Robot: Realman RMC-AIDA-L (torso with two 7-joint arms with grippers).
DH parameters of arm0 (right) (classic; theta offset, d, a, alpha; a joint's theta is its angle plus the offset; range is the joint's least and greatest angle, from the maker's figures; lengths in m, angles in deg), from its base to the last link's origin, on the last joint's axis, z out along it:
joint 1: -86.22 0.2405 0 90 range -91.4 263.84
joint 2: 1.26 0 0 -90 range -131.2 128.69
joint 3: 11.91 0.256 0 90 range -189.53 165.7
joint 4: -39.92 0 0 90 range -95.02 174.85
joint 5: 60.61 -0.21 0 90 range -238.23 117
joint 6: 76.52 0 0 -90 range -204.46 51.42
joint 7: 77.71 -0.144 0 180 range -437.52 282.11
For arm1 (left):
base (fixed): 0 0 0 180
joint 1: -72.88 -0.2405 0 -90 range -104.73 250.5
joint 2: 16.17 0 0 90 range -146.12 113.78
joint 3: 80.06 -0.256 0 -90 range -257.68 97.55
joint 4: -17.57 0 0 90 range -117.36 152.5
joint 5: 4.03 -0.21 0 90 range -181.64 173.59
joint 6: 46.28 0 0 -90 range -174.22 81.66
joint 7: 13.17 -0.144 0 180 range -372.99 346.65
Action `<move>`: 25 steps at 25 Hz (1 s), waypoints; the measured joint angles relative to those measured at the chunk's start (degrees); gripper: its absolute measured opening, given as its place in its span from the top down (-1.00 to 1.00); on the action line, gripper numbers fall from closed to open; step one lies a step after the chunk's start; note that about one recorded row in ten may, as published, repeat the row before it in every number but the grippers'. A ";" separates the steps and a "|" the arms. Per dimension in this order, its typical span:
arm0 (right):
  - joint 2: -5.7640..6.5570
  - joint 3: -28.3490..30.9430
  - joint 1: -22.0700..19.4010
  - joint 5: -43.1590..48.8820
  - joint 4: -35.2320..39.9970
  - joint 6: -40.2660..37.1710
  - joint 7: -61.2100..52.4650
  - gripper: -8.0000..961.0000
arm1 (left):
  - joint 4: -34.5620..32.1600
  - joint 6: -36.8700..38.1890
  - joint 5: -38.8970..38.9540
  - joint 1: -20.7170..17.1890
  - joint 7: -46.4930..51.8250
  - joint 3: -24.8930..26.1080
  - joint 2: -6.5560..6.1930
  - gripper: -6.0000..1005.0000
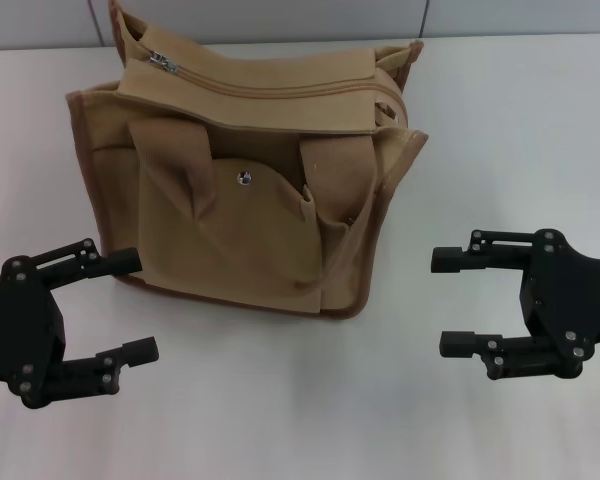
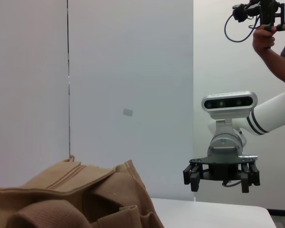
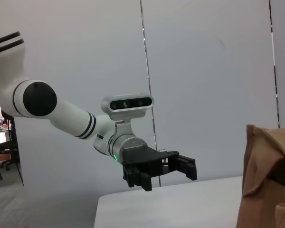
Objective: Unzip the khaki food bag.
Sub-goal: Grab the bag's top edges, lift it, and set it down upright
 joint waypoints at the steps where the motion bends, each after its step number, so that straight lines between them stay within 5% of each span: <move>1: 0.00 0.00 0.00 0.00 0.00 0.00 0.00 -0.53 | 0.00 0.00 -0.05 0.01 -0.03 0.00 0.00 -0.59; 13: -0.08 -0.05 0.29 -0.32 -0.94 0.06 0.09 -0.53 | -0.03 -0.57 0.60 0.01 -0.45 2.59 0.21 -0.58; 14: -0.09 -0.05 0.26 -0.33 -0.94 0.05 0.09 -0.53 | 0.03 -2.26 0.93 0.03 -0.68 9.22 1.40 -0.58; 15: -0.09 -0.05 0.23 -0.34 -0.96 0.04 0.09 -0.53 | 0.03 -2.26 0.93 0.03 -0.68 9.22 1.40 -0.58; 16: -0.09 -0.05 0.23 -0.34 -0.96 0.04 0.09 -0.53 | 0.35 -4.76 0.93 0.32 -0.19 14.43 2.32 -0.58; 18: -0.09 -0.05 0.22 -0.35 -1.05 0.04 0.09 -0.53 | 0.35 -4.76 0.93 0.32 -0.19 14.43 2.32 -0.58; 20: -0.09 -0.05 0.21 -0.35 -1.25 0.02 0.09 -0.53 | 0.88 -11.77 1.22 1.73 0.98 17.14 3.73 -0.58; 25: -0.09 -0.05 0.20 -0.35 -1.29 0.01 0.09 -0.53 | 2.58 -15.95 1.40 3.22 0.59 17.04 4.03 -0.57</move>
